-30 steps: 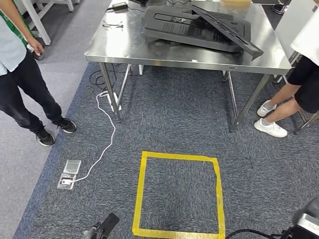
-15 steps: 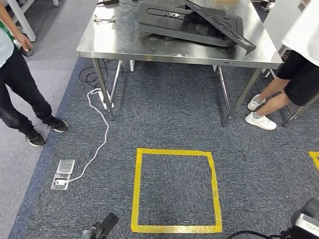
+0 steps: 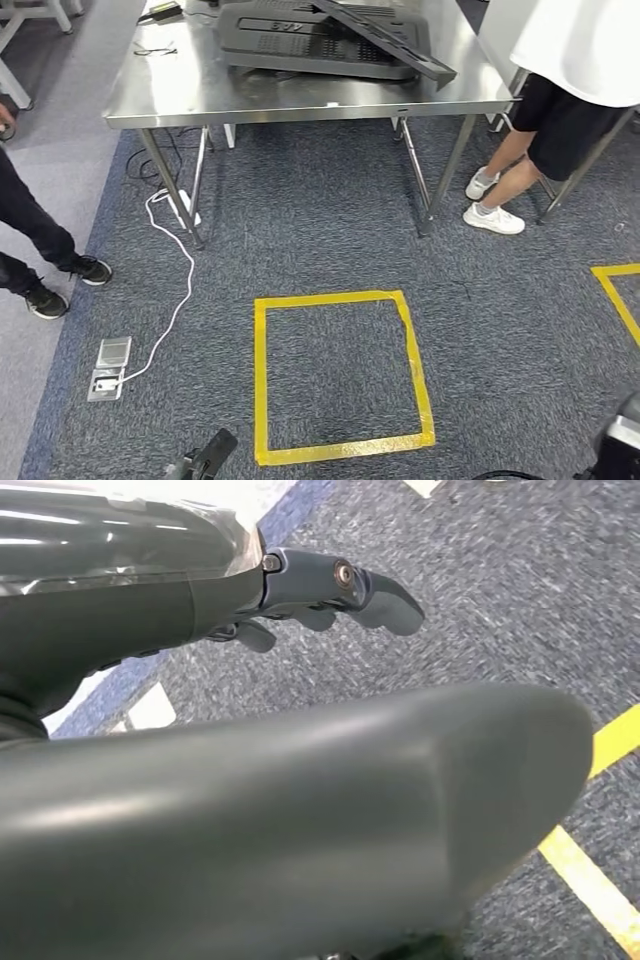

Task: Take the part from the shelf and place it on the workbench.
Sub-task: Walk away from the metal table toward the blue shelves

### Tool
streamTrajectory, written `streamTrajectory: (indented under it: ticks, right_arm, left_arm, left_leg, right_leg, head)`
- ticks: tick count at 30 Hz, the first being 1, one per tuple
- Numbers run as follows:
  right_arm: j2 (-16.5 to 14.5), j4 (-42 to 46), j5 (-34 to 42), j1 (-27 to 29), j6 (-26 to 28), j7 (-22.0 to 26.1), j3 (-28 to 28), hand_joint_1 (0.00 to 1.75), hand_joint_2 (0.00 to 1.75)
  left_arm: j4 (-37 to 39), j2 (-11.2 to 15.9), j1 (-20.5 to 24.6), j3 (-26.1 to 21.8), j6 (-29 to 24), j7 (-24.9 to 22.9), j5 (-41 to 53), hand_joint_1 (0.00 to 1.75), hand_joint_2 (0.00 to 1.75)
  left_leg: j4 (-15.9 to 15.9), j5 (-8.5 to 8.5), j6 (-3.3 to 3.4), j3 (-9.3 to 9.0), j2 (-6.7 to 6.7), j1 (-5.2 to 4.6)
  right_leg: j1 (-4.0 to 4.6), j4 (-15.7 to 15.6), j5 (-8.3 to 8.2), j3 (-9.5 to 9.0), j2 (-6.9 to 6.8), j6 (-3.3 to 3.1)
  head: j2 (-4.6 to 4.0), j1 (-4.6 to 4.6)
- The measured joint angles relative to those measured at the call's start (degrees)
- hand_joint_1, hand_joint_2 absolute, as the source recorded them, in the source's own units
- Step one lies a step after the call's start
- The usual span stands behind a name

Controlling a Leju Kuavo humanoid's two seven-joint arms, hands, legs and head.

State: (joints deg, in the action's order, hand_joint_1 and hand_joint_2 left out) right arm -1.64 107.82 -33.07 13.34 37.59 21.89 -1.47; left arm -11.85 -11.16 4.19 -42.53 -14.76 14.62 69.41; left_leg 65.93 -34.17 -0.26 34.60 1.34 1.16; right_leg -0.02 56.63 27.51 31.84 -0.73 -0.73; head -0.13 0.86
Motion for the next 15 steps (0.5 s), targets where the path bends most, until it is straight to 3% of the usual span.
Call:
streamTrajectory:
  ticks: [2,3,4,6,8,9,12,14,15]
  right_arm:
    - [-0.19,-2.45,0.43,0.2,-1.69,-0.44,2.35,0.0,0.0]
    - [-0.41,-3.94,0.84,0.31,-2.78,-0.38,3.83,0.0,0.0]
    - [-0.75,-5.49,1.25,0.37,-3.95,-0.2,5.48,0.0,0.0]
    - [-1.84,-8.98,1.83,0.37,-6.28,0.95,9.62,0.0,0.0]
    - [-3.19,-12.42,1.72,0.1,-8.33,2.63,14.23,0.0,0.0]
    - [-3.85,-14.06,1.48,-0.11,-9.21,3.35,16.52,0.0,0.0]
    - [-5.65,-19.45,0.6,-1.06,-11.3,4.89,24.05,0.0,0.0]
    - [-6.28,-24.37,-0.07,-2.73,-12.35,6.0,30.37,0.0,0.0]
    - [-6.5,-27.29,-0.45,-3.86,-12.87,6.74,33.69,0.0,0.0]
  left_arm:
    - [0.0,0.01,-0.41,-0.16,-0.06,0.04,-0.03,0.0,0.0]
    - [0.0,0.02,-0.58,-0.25,-0.11,0.06,-0.04,0.0,0.0]
    - [0.0,0.02,-0.67,-0.4,-0.19,0.09,-0.05,0.0,0.0]
    - [0.0,0.02,-0.7,-0.75,-0.35,0.15,-0.07,0.0,0.0]
    - [0.0,0.02,-0.74,-1.04,-0.46,0.17,-0.07,0.0,0.0]
    - [0.0,0.02,-0.77,-1.14,-0.52,0.17,-0.07,0.0,0.0]
    - [0.0,-0.05,-0.72,-1.44,-0.68,0.12,-0.02,0.0,0.0]
    - [0.0,-0.13,-0.63,-1.6,-0.78,0.05,0.05,0.0,0.0]
    - [0.0,-0.11,-0.64,-1.67,-0.82,0.01,0.08,0.0,0.0]
  left_leg:
    - [7.1,-2.78,0.0,3.12,-0.55,-0.1]
    - [8.56,-2.74,0.04,3.76,-0.64,-0.14]
    - [7.66,-1.52,0.12,3.34,-0.71,-0.15]
    - [0.81,2.6,0.42,0.26,-1.73,-0.06]
    - [-4.99,4.7,0.62,-2.19,-3.32,0.07]
    - [-5.97,4.7,0.69,-2.54,-3.78,0.03]
    - [-6.41,4.8,1.22,-2.5,-3.1,-0.01]
    - [-6.69,5.02,1.74,-2.56,-2.33,0.29]
    - [-6.72,5.03,1.89,-2.57,-1.88,0.31]
  right_leg:
    - [0.08,0.04,-0.06,0.13,0.99,-0.14]
    - [0.12,0.09,-0.08,0.13,1.55,-0.18]
    - [0.13,0.17,-0.06,0.1,2.11,-0.15]
    - [0.08,0.6,0.13,0.1,3.18,0.11]
    - [0.15,1.41,0.38,0.63,4.13,0.64]
    - [0.11,1.65,0.39,1.01,4.51,0.95]
    - [-0.06,1.93,0.41,1.58,4.91,1.83]
    - [-0.11,4.87,2.37,2.84,3.37,2.58]
    - [-0.23,8.15,4.13,4.34,2.34,3.0]
  head:
    - [0.0,0.04]
    - [0.0,0.04]
    - [0.0,0.04]
    - [0.0,0.03]
    - [0.0,0.02]
    - [0.0,0.02]
    - [0.0,-0.02]
    - [0.0,-0.17]
    - [0.0,-0.26]
